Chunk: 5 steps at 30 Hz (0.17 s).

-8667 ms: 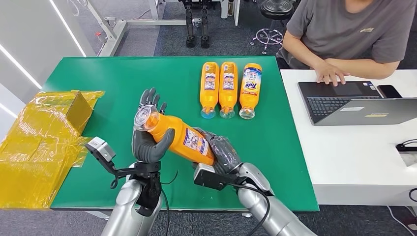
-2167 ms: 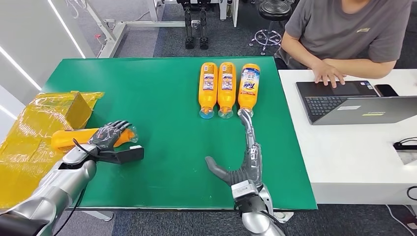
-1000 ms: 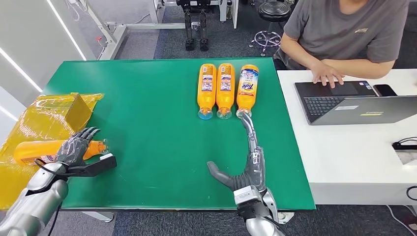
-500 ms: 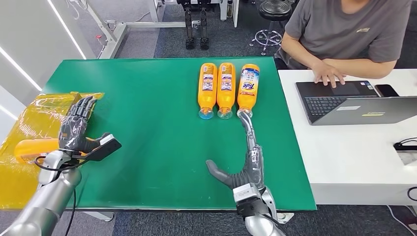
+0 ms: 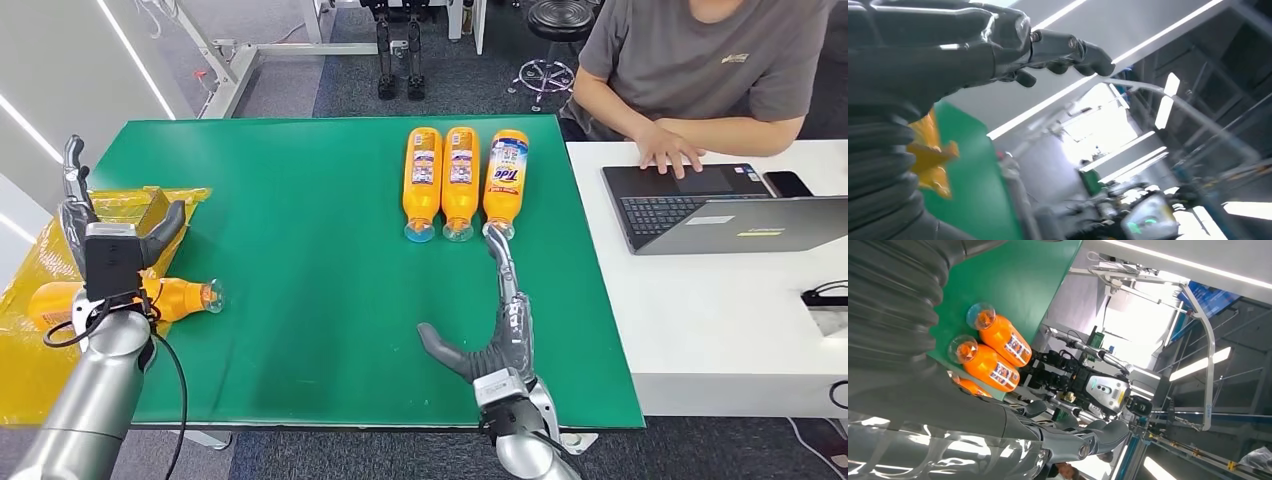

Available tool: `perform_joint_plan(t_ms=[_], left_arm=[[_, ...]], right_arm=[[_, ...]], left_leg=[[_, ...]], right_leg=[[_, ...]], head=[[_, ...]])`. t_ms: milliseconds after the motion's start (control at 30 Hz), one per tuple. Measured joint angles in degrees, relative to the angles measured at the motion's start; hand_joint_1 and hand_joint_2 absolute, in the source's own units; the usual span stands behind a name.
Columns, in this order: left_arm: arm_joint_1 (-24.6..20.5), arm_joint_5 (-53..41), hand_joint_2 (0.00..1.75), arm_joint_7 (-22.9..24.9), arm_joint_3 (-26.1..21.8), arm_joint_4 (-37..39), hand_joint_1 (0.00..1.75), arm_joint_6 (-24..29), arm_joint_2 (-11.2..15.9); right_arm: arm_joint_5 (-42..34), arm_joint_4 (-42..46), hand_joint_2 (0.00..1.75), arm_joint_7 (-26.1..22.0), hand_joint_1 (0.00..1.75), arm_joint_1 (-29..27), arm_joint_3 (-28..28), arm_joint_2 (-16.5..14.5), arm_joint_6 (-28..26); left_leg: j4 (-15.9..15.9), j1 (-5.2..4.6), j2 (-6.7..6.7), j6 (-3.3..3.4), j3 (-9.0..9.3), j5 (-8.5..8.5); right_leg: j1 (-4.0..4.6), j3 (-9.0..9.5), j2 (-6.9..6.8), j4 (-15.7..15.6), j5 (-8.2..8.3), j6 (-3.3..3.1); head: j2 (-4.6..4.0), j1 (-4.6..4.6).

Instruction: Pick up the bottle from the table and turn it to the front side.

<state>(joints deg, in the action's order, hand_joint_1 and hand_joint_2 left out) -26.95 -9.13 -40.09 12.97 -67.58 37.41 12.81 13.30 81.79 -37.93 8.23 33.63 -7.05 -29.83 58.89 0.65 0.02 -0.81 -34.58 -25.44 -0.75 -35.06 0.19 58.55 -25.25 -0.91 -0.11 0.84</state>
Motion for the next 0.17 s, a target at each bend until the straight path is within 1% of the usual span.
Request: perform_joint_plan(t_ms=[100,167], left_arm=[[0.48,2.88,1.75,-0.11,0.58,-4.61,0.0,-1.33,-1.54],[0.69,3.59,1.75,-0.12,0.88,-6.19,0.0,-1.99,-2.18]], right_arm=[[-0.26,-0.35,1.75,-0.08,0.0,0.35,0.07,-0.18,-0.08],[-0.35,-0.44,1.75,-0.11,0.0,0.44,0.1,-0.25,-0.09]], left_leg=[[0.01,0.0,-0.01,0.01,-0.02,0.0],[0.02,0.0,0.0,0.01,-0.02,0.0]], right_leg=[[0.0,0.0,-0.01,0.0,0.01,0.01],[-0.01,-0.01,0.0,0.0,0.01,0.01]], head=[[0.0,-0.01],[0.0,-0.01]])
